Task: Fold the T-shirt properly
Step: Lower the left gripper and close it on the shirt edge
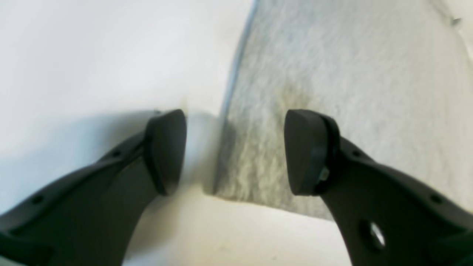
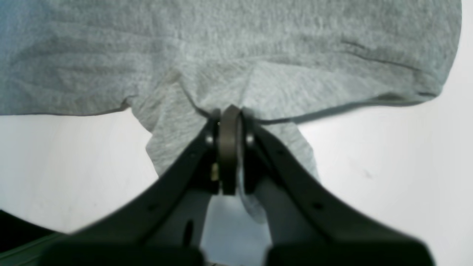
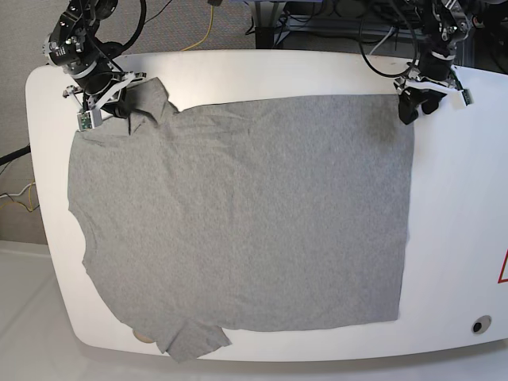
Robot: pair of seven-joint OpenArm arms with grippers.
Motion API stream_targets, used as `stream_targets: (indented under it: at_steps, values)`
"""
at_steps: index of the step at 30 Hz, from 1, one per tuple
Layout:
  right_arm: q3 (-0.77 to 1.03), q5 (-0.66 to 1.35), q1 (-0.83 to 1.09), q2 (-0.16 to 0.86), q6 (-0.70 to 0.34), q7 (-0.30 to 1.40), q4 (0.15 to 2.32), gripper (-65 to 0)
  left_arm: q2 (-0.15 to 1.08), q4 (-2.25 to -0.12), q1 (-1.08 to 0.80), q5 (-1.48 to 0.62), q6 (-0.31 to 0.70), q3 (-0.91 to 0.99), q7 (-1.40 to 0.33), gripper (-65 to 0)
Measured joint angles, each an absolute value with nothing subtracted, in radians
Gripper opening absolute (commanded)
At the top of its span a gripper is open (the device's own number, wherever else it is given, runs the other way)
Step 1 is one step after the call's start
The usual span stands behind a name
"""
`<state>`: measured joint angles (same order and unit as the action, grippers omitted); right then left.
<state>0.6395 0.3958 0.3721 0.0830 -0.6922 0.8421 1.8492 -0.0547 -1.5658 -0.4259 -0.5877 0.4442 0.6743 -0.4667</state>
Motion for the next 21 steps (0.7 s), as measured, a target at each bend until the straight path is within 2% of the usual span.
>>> stream_targets:
  at_steps: [21]
  values:
    - [0.640, 0.396, 0.373, 0.083, -0.692, 0.842, 1.849, -65.0, -0.052, -1.565, -0.413, -0.604, 0.447, 0.557, -0.482, -24.9]
